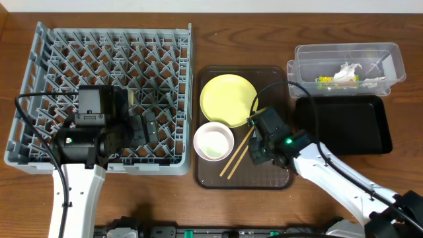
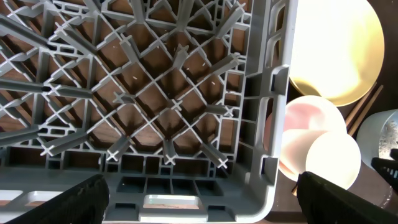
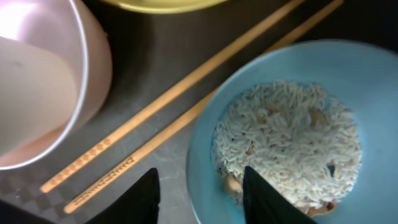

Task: Sort waste into correct bins and load items into the dishwasher rack
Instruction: 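Grasp the light-blue rice bowl with the right gripper and lift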

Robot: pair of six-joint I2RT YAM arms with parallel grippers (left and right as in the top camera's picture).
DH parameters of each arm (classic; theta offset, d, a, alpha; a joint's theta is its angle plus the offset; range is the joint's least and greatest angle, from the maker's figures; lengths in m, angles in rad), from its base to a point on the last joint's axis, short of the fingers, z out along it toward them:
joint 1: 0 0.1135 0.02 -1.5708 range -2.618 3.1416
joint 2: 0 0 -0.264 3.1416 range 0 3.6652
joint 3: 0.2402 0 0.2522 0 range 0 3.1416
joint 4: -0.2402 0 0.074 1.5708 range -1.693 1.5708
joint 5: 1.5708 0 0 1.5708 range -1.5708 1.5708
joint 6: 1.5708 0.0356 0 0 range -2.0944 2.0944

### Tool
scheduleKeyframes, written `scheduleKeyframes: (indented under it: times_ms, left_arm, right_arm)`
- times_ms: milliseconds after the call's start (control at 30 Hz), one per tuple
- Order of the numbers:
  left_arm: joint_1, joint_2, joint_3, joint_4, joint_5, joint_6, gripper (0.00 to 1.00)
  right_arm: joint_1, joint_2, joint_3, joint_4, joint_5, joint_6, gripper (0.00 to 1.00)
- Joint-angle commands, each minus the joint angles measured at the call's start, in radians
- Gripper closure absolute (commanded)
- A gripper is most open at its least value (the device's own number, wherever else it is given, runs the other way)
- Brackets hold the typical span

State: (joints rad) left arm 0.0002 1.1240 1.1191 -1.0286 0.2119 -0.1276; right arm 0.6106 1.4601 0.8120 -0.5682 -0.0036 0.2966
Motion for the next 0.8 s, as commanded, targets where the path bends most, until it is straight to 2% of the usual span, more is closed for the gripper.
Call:
scheduleKeyframes:
  times_ms: [0,233,600,767]
  left_arm:
    - [0.004,0.003,0.014,-0.003,0.013,-0.001,0.02]
    - [0.004,0.006,0.014,-0.003,0.013,-0.001,0.02]
    - [0.004,0.006,0.014,-0.003,0.013,-0.001,0.02]
    - [0.004,0.006,0.014,-0.003,0.013,-0.001,0.02]
  right_arm:
    - [0.026,0.021,-0.010,0.008,0.035,0.032,0.65]
    - [0.044,0.078,-0.010,0.012,0.051,0.048,0.72]
    - [0.041,0.088,-0.008,0.034,0.060,0.097,0.98]
    - [0.008,0.068,0.014,0.026,0.047,0.124,0.99]
